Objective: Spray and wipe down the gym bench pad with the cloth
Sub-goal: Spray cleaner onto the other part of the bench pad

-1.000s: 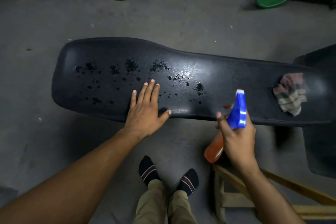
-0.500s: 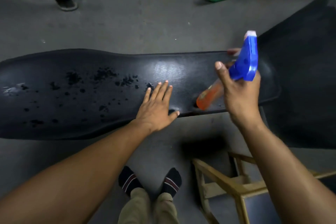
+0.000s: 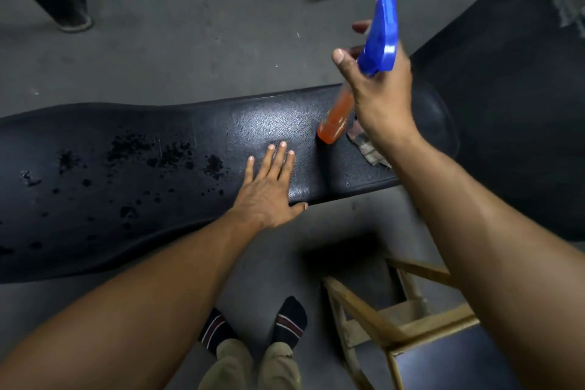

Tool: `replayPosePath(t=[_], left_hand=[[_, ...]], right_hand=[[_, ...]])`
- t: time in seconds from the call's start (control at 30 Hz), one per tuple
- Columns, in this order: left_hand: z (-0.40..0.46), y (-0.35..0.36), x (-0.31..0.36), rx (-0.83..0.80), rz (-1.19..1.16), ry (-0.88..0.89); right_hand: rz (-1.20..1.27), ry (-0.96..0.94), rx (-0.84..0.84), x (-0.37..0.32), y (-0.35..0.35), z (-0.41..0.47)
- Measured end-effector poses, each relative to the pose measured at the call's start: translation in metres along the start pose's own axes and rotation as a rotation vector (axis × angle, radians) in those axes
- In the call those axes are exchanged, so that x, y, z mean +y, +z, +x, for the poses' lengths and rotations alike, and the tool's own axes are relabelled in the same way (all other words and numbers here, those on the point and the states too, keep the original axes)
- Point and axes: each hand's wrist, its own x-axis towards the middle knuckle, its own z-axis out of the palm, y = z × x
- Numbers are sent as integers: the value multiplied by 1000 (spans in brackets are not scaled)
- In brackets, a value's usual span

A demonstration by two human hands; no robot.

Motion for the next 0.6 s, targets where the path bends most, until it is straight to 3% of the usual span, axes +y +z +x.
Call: replayPosePath(t=[0.23, 0.4, 0.6], left_hand=[[2, 3, -2, -21, 30, 4], [2, 7, -1, -9, 73, 2], [3, 8, 0, -3, 95, -9]], right_hand=[[-14, 91, -91, 14, -4, 5], [-164, 158, -176, 28, -7, 4], [-121, 196, -262, 44, -17, -7]])
